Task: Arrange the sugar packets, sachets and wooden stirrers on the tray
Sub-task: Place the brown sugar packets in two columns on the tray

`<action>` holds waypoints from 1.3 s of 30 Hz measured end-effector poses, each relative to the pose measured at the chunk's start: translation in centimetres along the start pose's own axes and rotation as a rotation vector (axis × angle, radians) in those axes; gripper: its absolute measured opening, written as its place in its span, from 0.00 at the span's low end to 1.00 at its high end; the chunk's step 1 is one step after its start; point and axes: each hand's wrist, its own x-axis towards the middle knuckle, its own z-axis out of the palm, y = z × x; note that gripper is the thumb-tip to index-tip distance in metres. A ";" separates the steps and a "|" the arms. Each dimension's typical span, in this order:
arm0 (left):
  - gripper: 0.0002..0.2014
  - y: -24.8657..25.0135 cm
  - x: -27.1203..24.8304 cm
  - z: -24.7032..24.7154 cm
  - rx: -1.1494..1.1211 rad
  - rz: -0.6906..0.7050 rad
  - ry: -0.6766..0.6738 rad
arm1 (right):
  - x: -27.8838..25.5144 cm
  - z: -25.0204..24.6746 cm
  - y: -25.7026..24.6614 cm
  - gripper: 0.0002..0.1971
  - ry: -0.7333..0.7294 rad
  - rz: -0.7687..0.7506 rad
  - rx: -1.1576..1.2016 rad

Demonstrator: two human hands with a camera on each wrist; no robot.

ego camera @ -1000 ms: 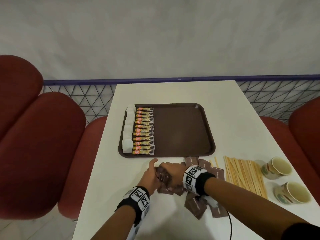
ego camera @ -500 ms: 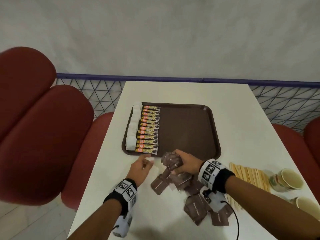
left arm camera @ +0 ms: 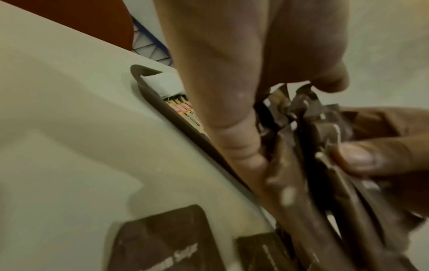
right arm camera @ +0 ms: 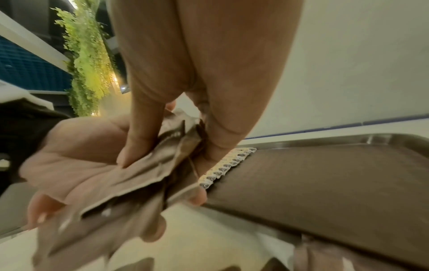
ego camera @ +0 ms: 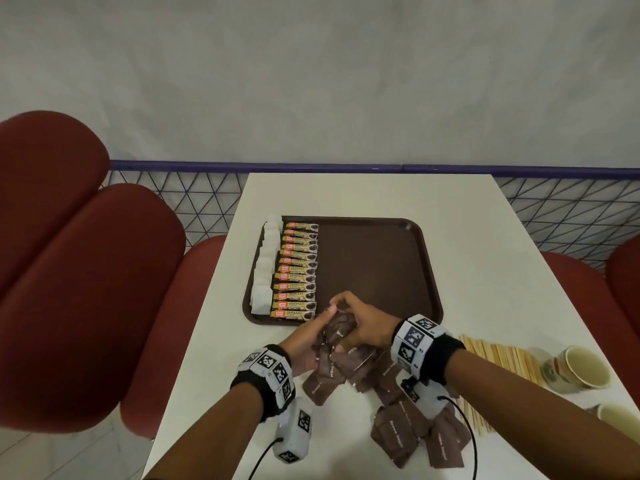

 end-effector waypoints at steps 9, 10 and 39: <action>0.11 -0.9 0.2 -0.4 -0.217 0.076 0.033 | 0.3 2.0 1.9 0.27 0.205 -0.085 0.050; 0.12 -0.9 0.1 -0.4 -0.229 0.091 0.043 | 0.4 2.1 2.2 0.25 0.239 -0.096 0.009; 0.21 -1.6 -0.4 -2.1 -0.218 0.167 0.054 | 1.0 3.7 1.8 0.17 0.535 0.010 0.447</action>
